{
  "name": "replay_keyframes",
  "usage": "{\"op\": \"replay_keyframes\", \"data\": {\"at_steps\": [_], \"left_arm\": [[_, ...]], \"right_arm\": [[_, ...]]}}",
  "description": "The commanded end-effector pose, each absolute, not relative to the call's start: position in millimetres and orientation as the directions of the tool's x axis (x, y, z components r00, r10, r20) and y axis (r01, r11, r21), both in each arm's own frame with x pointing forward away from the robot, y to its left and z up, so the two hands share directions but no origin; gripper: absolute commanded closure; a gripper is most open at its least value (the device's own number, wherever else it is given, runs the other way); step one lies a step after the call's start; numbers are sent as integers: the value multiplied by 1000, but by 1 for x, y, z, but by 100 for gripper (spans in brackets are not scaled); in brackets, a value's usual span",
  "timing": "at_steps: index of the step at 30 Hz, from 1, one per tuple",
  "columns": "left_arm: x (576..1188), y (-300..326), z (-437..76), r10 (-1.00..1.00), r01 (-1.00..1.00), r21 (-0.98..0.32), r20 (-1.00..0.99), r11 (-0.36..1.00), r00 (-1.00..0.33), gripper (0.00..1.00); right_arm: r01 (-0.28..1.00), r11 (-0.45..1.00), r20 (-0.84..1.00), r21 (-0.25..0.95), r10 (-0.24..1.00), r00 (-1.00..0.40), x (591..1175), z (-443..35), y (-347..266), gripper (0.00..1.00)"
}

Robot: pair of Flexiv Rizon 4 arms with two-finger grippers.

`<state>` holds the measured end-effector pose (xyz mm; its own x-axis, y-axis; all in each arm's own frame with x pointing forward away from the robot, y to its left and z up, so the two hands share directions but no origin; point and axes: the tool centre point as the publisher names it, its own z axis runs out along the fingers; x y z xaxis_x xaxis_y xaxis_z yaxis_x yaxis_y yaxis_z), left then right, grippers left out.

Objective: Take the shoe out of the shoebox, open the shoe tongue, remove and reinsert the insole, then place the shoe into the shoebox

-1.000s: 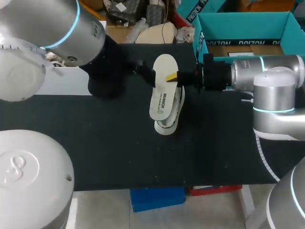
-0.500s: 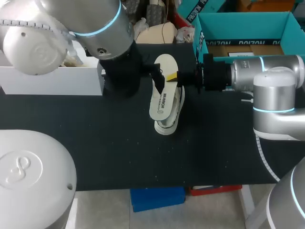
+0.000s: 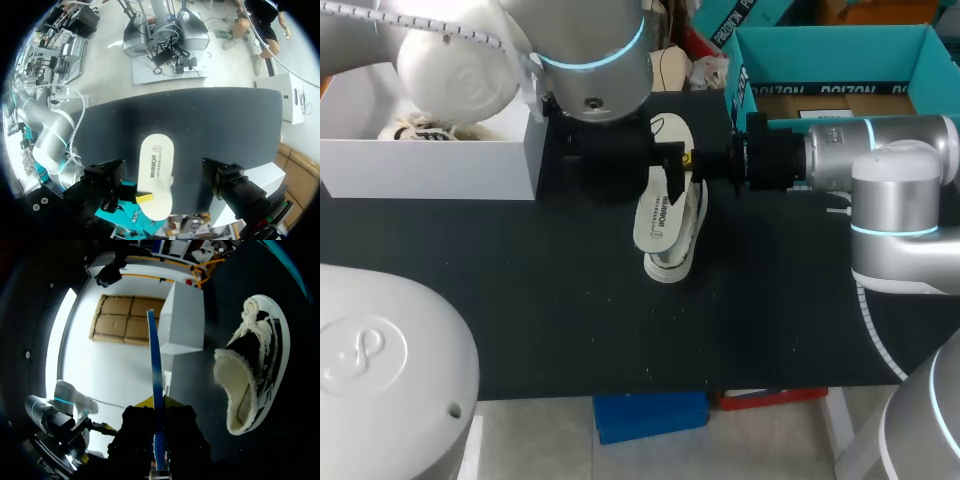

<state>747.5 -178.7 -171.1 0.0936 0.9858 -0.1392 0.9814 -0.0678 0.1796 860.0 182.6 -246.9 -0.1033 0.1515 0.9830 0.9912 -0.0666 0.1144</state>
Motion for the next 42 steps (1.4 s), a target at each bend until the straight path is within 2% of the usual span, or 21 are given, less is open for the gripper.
{"op": "replay_keyframes", "data": {"at_steps": [1, 16, 42], "left_arm": [[759, -191, -183, 992, 983, 171, -93, -68, 85, 0], [797, -197, -197, 988, 986, 141, -116, -84, 101, 0], [946, -194, -195, 986, 981, 172, -123, -94, 116, 0]], "right_arm": [[991, -70, 983, 114, 153, -103, 860, -247, 184, 100], [991, -70, 983, 114, 153, -103, 860, -247, 184, 100], [991, -70, 983, 114, 153, -103, 860, -247, 184, 100]]}}
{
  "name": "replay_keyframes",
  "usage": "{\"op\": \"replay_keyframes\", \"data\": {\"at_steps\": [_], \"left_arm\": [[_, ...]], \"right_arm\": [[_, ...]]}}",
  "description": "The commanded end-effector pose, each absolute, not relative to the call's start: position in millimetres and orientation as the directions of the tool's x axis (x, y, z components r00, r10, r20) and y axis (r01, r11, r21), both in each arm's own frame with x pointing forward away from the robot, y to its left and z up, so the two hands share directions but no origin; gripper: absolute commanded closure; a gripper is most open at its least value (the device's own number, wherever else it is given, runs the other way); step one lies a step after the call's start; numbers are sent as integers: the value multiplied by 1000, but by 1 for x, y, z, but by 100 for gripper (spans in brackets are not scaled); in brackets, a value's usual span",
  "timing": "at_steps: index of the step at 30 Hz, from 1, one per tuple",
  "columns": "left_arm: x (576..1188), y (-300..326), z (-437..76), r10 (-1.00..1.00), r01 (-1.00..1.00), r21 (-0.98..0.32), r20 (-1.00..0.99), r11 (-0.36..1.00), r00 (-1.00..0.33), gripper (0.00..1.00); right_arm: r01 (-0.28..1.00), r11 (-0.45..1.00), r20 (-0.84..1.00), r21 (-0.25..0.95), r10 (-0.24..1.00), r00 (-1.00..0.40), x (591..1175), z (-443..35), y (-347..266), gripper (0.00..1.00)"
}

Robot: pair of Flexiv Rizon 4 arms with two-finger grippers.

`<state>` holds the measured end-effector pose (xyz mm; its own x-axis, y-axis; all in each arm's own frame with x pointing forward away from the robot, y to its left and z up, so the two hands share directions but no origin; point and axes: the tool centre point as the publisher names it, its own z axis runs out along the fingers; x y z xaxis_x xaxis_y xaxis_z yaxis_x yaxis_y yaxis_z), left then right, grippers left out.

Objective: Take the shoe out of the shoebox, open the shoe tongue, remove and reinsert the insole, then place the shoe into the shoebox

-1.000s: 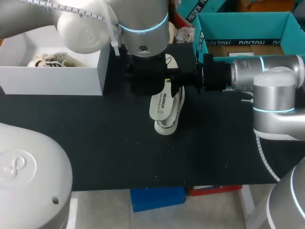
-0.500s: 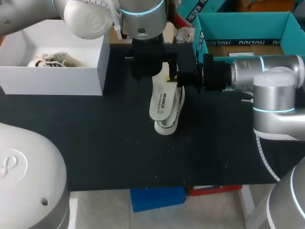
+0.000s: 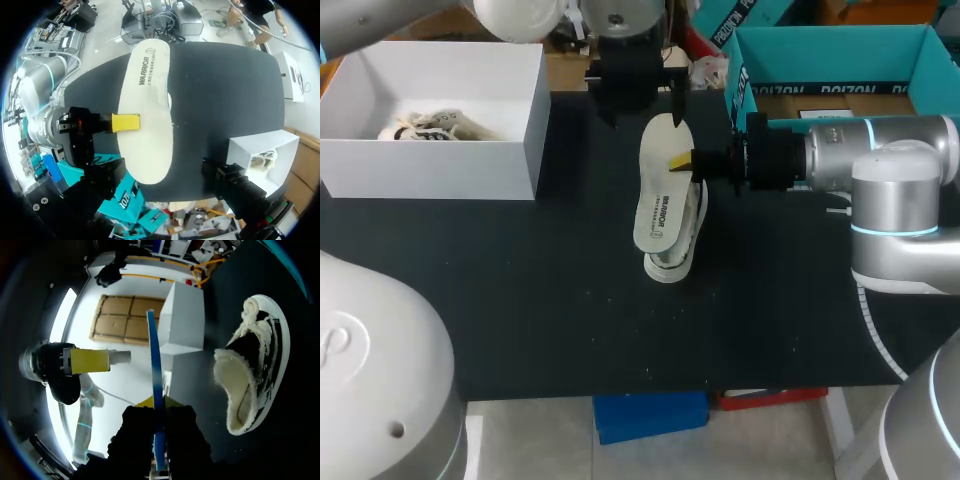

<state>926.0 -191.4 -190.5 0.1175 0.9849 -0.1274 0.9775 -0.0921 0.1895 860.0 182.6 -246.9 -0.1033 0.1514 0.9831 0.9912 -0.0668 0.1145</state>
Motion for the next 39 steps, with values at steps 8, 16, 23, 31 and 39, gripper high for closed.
{"op": "replay_keyframes", "data": {"at_steps": [8, 16, 23, 31, 39], "left_arm": [[977, -197, -194, 986, 980, 180, -132, -79, 104, 0], [981, -209, -192, 984, 979, 183, -130, -96, 120, 0], [948, -202, -194, 984, 980, 179, -139, -87, 113, 0], [889, -191, -191, 986, 981, 176, -129, -78, 101, 0], [823, -177, -198, 988, 982, 177, -125, -65, 88, 0]], "right_arm": [[991, -70, 983, 114, 153, -103, 860, -247, 184, 100], [991, -70, 983, 114, 153, -103, 860, -247, 184, 100], [991, -70, 983, 114, 153, -103, 860, -247, 184, 100], [991, -70, 983, 114, 153, -103, 860, -247, 184, 100], [991, -70, 983, 114, 153, -103, 860, -247, 184, 100]]}}
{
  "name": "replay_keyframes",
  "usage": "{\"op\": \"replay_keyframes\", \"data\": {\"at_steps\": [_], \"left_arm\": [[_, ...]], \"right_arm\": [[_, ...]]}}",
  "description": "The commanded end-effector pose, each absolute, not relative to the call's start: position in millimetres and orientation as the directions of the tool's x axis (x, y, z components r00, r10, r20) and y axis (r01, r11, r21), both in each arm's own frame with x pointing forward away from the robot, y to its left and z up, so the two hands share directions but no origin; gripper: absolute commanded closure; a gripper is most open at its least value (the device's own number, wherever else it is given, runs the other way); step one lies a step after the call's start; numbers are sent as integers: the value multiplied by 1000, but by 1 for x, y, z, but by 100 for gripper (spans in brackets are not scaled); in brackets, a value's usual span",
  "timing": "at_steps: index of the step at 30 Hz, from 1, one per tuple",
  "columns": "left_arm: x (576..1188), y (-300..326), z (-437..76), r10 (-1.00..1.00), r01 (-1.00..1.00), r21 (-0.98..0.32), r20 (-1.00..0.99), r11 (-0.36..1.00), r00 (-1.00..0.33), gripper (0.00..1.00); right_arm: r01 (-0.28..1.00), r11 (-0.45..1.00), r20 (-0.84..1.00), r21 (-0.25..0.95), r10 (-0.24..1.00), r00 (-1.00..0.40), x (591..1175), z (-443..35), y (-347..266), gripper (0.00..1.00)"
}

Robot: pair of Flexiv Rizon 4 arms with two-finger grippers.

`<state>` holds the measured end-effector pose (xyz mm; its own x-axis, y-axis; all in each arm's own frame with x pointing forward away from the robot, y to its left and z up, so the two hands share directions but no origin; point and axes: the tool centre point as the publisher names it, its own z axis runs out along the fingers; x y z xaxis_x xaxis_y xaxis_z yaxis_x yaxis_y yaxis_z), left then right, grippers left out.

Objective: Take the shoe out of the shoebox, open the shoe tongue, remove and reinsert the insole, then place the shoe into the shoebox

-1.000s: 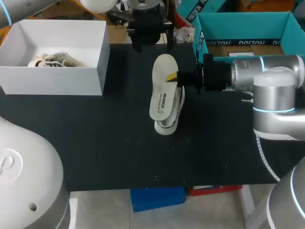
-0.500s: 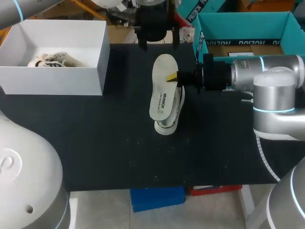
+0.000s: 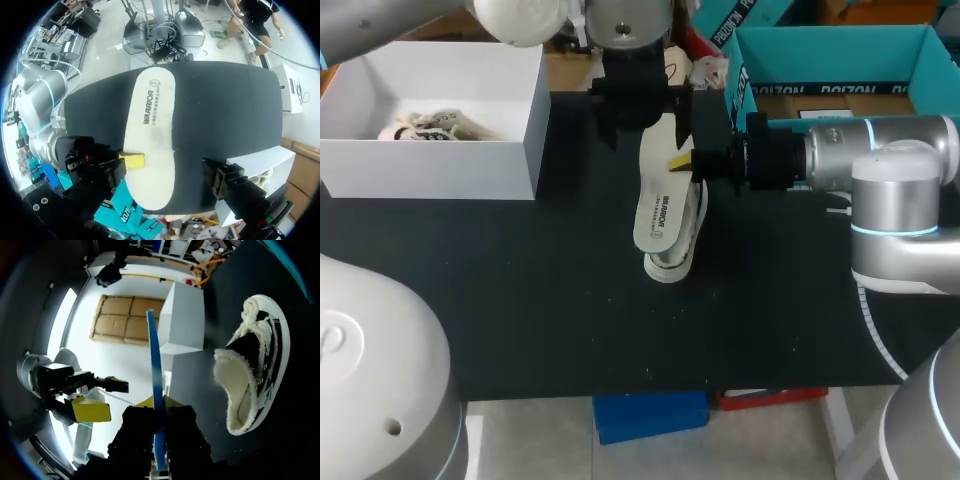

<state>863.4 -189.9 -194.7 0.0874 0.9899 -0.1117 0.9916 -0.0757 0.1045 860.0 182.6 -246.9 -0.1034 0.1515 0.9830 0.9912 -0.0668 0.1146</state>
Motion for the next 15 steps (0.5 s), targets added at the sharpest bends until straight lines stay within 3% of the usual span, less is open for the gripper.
{"op": "replay_keyframes", "data": {"at_steps": [1, 10, 15], "left_arm": [[816, -176, -199, 988, 982, 177, -127, -64, 88, 0], [764, -170, -212, 971, 984, 169, -216, -62, 98, 0], [757, -172, -204, 831, 971, 237, -544, 19, 117, 0]], "right_arm": [[991, -70, 983, 114, 153, -103, 860, -247, 184, 100], [991, -70, 983, 114, 153, -103, 860, -247, 184, 100], [991, -70, 983, 114, 153, -103, 860, -247, 184, 100]]}}
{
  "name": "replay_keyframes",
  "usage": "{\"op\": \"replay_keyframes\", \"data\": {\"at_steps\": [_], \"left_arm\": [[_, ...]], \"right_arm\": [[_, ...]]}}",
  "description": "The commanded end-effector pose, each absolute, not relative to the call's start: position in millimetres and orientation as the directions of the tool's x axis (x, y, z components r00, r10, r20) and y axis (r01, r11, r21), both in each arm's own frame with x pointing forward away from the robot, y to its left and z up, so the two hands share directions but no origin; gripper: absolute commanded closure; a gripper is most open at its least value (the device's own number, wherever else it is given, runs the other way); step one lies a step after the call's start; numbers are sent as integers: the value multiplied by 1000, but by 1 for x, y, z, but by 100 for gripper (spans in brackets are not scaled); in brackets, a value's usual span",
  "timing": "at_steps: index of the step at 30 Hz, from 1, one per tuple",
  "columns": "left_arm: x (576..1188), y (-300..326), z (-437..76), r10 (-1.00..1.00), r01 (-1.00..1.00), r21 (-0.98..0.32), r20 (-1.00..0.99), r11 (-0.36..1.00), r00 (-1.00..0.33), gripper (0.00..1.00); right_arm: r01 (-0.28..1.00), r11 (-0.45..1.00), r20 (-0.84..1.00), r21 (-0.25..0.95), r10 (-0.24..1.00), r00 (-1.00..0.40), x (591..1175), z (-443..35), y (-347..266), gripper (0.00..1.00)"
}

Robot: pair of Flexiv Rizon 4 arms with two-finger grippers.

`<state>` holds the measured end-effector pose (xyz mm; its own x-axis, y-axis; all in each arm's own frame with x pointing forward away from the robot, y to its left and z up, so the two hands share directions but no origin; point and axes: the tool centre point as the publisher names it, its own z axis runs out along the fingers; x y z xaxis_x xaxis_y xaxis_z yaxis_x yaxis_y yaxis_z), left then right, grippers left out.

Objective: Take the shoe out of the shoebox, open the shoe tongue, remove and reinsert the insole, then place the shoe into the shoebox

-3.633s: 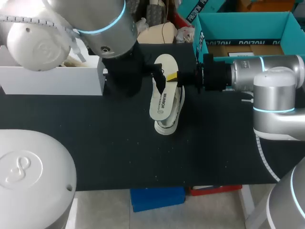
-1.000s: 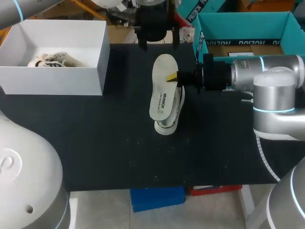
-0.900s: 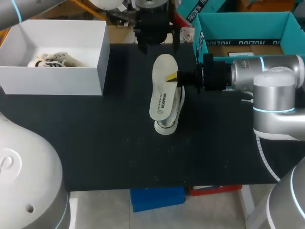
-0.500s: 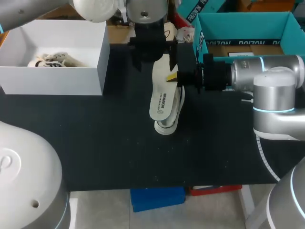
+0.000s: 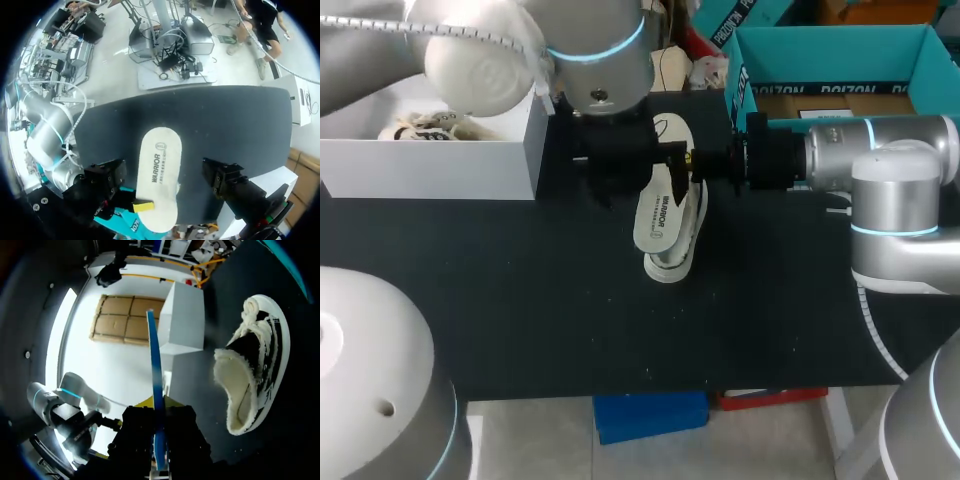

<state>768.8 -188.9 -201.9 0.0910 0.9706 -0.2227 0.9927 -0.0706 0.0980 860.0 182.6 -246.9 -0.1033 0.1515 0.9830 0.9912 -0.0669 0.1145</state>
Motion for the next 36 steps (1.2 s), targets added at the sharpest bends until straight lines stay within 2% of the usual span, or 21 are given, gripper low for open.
{"op": "replay_keyframes", "data": {"at_steps": [1, 6, 11, 15, 36], "left_arm": [[755, -171, -203, 794, 972, 231, -597, 32, 116, 0], [755, -162, -200, 608, 974, 188, -791, 123, 76, 0], [762, -151, -194, 337, 968, 127, -940, 218, 47, 0], [764, -145, -193, 57, 982, -12, -998, 190, -23, 0], [764, -145, -193, 57, 982, -12, -998, 190, -23, 0]], "right_arm": [[991, -70, 983, 114, 153, -103, 860, -247, 184, 100], [991, -70, 983, 114, 153, -103, 860, -247, 184, 100], [991, -70, 983, 114, 153, -103, 860, -247, 184, 100], [991, -70, 983, 114, 153, -103, 860, -247, 184, 100], [991, -70, 983, 114, 153, -103, 860, -247, 184, 100]]}}
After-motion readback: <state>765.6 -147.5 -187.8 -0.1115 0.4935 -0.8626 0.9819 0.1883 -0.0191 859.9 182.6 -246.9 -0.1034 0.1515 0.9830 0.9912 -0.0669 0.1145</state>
